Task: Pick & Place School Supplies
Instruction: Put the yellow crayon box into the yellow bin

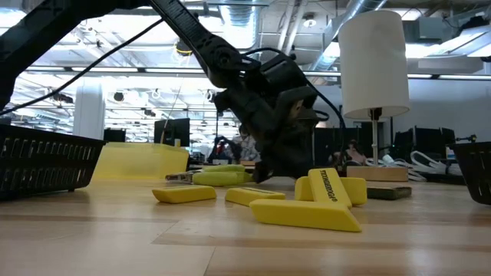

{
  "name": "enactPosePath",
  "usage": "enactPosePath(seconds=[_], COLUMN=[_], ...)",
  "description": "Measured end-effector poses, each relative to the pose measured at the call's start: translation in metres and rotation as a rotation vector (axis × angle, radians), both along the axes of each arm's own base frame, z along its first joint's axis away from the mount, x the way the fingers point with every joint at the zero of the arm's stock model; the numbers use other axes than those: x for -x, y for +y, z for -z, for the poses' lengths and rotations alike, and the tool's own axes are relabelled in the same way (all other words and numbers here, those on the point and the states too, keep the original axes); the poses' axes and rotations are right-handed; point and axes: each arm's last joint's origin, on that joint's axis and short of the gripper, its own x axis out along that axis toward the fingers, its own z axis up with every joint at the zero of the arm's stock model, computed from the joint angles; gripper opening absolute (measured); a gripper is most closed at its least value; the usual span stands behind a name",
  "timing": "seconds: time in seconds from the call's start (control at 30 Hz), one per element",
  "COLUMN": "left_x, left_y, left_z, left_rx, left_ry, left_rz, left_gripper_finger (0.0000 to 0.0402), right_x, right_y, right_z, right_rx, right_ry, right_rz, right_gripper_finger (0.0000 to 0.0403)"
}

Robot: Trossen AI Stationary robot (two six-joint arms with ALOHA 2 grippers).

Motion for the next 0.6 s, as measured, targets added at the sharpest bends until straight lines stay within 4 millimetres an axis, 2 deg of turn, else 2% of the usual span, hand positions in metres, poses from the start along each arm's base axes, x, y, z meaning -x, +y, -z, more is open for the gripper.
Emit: enactPosePath(seconds=[0.13,0.3,0.47,0.6], left_x=[0.0,0.002,0.013,0.031], left_y=[0.005,0.017,0.033,0.05], left_z=[-0.012,-0.049,-0.1,-0.142], left_rx=[-0.009,-0.023,-0.052,-0.089], left_ry=[-0.037,-0.138,-0.261,-0.337], left_rz=[-0.021,-0.048,-0.088,-0.141], left_gripper_finger=[0.0002,0.0001,0.0001,0.0001], right_x=[0.0,0.0,0.001,0.003], right_y=[0.0,0.0,0.0,0.0], right_z=[0.0,-0.001,-0.004,-0.006], right_rx=[0.014,0.024,0.044,0.047], right_ry=[0.003,-0.003,-0.025,-0.044], right_rz=[0.003,0.005,0.011,0.012], right_gripper_finger=[0.0159,0.0159,0.0159,0.0159])
